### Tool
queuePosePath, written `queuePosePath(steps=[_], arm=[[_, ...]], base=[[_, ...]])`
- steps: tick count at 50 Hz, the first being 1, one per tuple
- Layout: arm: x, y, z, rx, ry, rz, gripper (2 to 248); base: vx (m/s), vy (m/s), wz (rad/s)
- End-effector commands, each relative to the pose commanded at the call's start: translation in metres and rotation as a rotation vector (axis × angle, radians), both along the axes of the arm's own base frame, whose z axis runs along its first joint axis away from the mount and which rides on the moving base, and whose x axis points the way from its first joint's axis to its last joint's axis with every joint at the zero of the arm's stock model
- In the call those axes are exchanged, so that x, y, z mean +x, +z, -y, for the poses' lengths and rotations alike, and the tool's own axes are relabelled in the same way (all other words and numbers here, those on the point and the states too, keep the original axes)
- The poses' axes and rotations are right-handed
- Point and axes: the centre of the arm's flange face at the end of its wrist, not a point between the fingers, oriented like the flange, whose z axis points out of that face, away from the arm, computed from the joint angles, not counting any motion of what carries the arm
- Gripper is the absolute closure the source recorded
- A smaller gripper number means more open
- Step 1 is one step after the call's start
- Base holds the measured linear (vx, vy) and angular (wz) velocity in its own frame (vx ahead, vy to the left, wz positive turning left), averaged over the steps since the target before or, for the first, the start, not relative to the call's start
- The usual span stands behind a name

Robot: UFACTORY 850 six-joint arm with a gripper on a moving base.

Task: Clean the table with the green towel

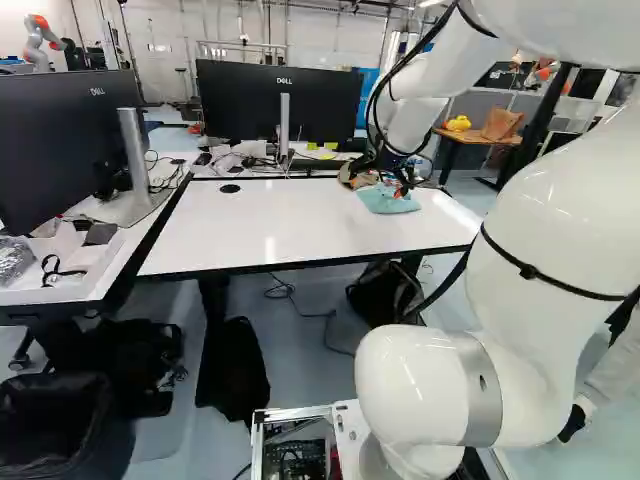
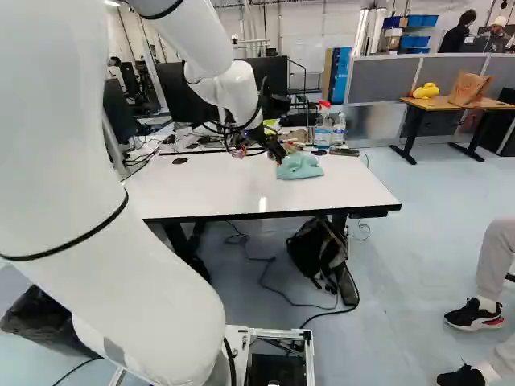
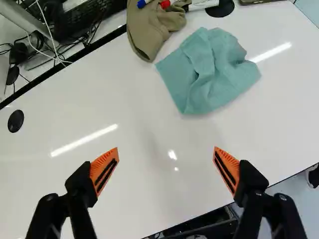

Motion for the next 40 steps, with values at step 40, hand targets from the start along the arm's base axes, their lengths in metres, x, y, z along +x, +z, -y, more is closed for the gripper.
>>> queuePosePath(steps=[40], arm=[[-0.022,-0.031,-0.016,-0.069,0.027,0.093,3]], base=[[0.000,0.000,0.000]])
